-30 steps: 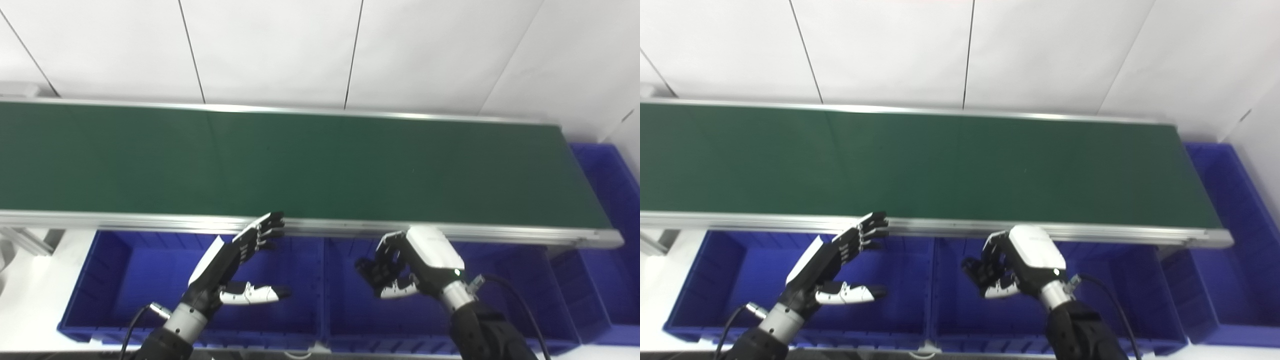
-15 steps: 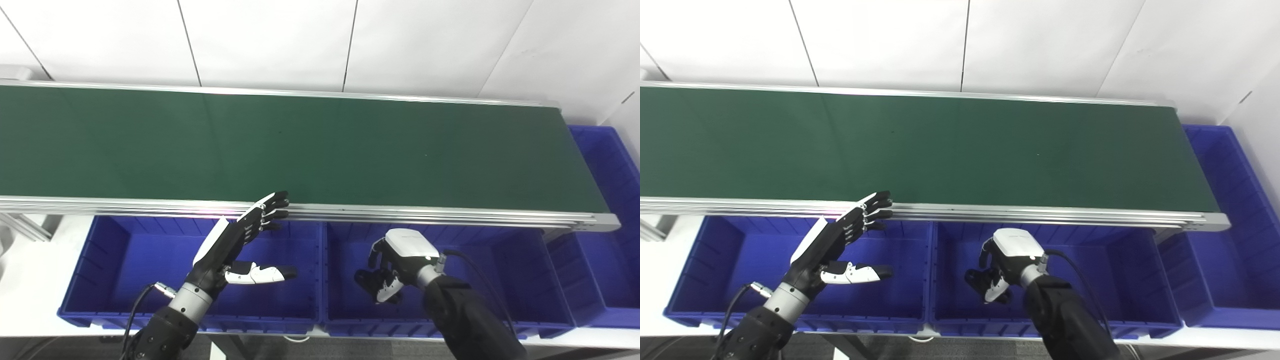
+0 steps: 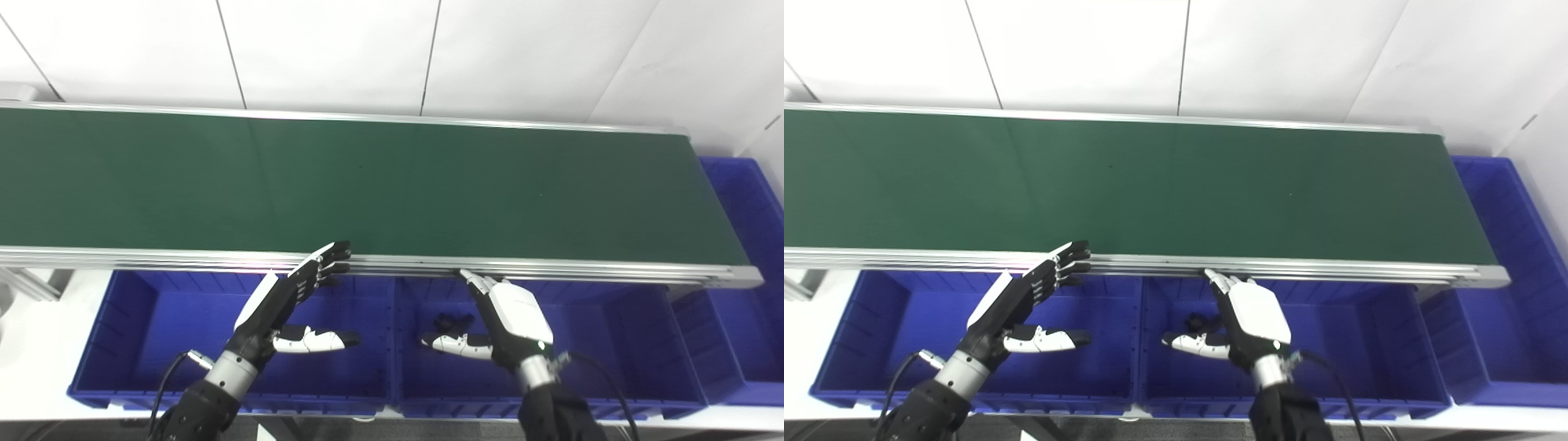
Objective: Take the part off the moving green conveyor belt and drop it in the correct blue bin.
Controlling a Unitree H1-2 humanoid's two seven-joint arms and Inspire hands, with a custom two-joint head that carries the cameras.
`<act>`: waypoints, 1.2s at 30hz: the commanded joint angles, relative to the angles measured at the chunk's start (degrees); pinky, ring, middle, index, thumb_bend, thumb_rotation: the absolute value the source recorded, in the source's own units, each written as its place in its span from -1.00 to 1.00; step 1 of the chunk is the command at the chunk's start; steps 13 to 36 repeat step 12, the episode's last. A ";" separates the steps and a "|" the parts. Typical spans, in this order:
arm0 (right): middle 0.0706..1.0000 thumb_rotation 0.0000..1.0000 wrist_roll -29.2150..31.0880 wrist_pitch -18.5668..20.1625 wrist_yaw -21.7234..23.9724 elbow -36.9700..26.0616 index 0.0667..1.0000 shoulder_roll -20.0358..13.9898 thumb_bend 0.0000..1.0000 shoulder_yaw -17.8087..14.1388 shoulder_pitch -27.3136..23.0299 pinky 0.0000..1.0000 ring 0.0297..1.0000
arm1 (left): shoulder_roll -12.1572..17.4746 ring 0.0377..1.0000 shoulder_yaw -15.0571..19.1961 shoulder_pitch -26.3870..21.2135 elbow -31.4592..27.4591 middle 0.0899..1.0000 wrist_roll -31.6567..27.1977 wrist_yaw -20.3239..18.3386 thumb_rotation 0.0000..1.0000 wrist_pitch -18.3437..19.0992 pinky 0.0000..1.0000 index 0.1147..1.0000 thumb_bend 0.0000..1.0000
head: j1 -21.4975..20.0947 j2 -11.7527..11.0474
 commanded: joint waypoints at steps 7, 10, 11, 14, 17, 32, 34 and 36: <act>0.89 0.30 11.12 -12.22 -7.84 -3.60 0.89 5.36 0.50 -0.14 7.67 0.74 0.86 | 0.50 0.73 0.71 0.96 1.77 0.80 -1.61 0.29 -0.40 -5.70 0.59 0.79 0.64 | 2.10 -5.03; 0.86 0.28 14.17 -15.94 -9.28 -0.71 0.87 6.19 0.54 -0.52 7.94 0.73 0.83 | 0.65 0.73 0.88 1.09 2.67 0.83 -1.73 0.30 -0.40 -6.54 0.59 0.81 0.62 | 2.78 -6.85; 0.86 0.29 15.56 -17.13 -9.31 0.36 0.87 6.24 0.56 -0.79 7.83 0.69 0.82 | 0.62 0.73 0.95 1.17 2.81 0.82 -1.72 0.40 -0.41 -6.69 0.59 0.81 0.63 | 2.78 -6.85; 0.85 0.29 16.64 -18.18 -9.44 1.43 0.88 6.23 0.57 -1.01 7.66 0.68 0.81 | 0.59 0.72 1.01 1.21 3.07 0.82 -1.72 0.47 -0.41 -7.00 0.59 0.81 0.63 | 3.09 -7.37; 0.85 0.29 16.64 -18.18 -9.44 1.43 0.88 6.23 0.57 -1.01 7.66 0.68 0.81 | 0.59 0.72 1.01 1.21 3.07 0.82 -1.72 0.47 -0.41 -7.00 0.59 0.81 0.63 | 3.09 -7.37; 0.85 0.29 16.64 -18.18 -9.44 1.43 0.88 6.23 0.57 -1.01 7.66 0.68 0.81 | 0.59 0.72 1.01 1.21 3.07 0.82 -1.72 0.47 -0.41 -7.00 0.59 0.81 0.63 | 3.09 -7.37; 0.85 0.29 16.64 -18.18 -9.44 1.43 0.88 6.23 0.57 -1.01 7.66 0.68 0.81 | 0.59 0.72 1.01 1.21 3.07 0.82 -1.72 0.47 -0.41 -7.00 0.59 0.81 0.63 | 3.09 -7.37; 0.85 0.29 16.64 -18.18 -9.44 1.43 0.88 6.23 0.57 -1.01 7.66 0.68 0.81 | 0.59 0.72 1.01 1.21 3.07 0.82 -1.72 0.47 -0.41 -7.00 0.59 0.81 0.63 | 3.09 -7.37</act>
